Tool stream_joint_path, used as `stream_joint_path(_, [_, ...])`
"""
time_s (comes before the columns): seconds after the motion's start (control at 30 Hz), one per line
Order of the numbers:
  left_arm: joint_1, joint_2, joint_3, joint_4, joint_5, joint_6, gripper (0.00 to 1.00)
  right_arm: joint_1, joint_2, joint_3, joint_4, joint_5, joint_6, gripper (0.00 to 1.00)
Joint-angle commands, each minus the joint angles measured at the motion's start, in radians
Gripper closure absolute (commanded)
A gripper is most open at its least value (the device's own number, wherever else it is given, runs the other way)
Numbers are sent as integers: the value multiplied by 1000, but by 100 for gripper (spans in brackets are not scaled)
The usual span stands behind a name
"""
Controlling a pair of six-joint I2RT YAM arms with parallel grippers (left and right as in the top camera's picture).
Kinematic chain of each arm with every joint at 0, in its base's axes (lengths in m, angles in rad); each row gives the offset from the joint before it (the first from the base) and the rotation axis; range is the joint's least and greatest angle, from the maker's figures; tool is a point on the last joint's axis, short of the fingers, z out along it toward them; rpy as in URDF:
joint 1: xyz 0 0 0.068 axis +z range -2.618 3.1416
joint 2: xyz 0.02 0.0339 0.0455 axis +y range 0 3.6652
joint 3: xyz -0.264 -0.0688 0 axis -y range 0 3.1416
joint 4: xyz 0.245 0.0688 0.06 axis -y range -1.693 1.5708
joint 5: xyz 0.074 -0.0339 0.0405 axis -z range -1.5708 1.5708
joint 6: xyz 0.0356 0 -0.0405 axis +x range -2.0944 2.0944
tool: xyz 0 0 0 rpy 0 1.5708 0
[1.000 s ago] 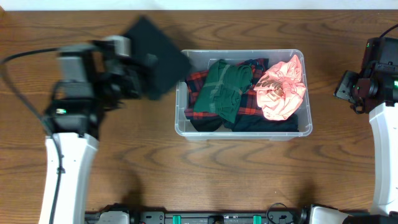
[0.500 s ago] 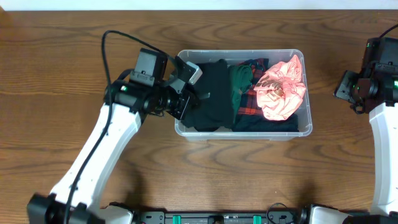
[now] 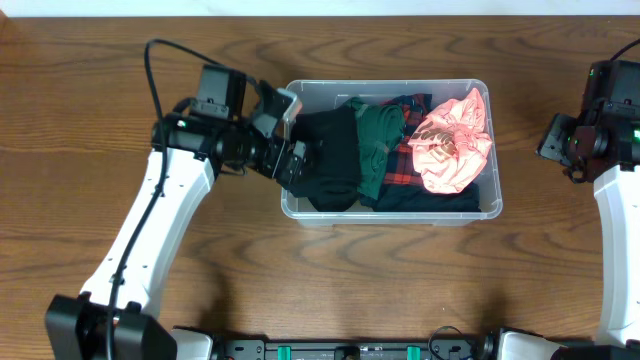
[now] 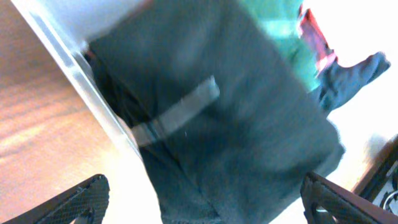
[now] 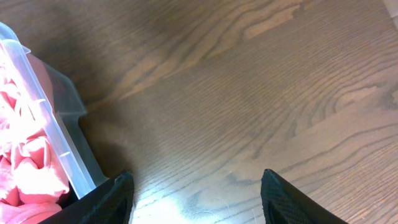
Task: Pack container
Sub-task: 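Carry the black cloth with the left gripper into the bin's left side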
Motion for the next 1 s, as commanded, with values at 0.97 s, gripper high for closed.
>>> stream_joint_path(0.97, [-201,378,64,18,-166,-277,2,-6,5,0,-6,-1,-7,36])
